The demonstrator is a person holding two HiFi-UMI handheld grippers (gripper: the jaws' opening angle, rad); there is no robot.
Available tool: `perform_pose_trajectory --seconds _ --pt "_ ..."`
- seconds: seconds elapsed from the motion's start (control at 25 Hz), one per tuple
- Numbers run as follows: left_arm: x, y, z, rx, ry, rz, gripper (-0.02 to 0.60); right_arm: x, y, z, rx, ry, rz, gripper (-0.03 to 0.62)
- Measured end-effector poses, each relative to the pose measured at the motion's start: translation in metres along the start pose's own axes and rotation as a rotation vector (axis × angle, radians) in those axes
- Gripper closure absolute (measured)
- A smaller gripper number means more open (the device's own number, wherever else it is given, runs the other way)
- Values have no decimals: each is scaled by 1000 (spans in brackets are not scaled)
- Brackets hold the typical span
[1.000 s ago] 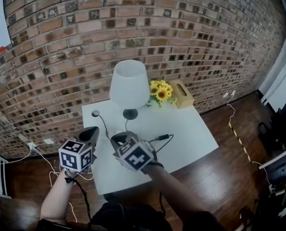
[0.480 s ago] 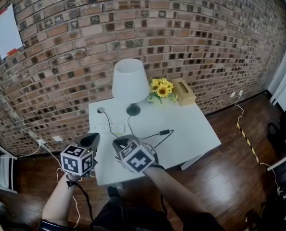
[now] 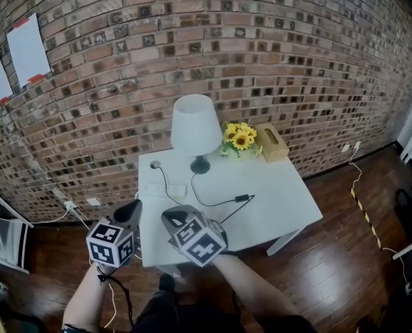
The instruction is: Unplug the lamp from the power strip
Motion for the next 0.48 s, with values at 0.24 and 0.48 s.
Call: perform_pose_trajectory --seconds 0.24,0.48 --pt "-8 16 9 -32 -51 2 571 13 6 9 -54 2 22 591" --pt "-6 24 9 -55 -99 0 571 21 3 15 -69 3 26 591"
Point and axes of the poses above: the fingertips, and each gripper's own axes: y backward along the fingers, x to its left, z out of its top, the point moved 4 cm from there along y, backward along the fingers, and after that the axes turned 15 degrees about z, right-handed, at the moved point
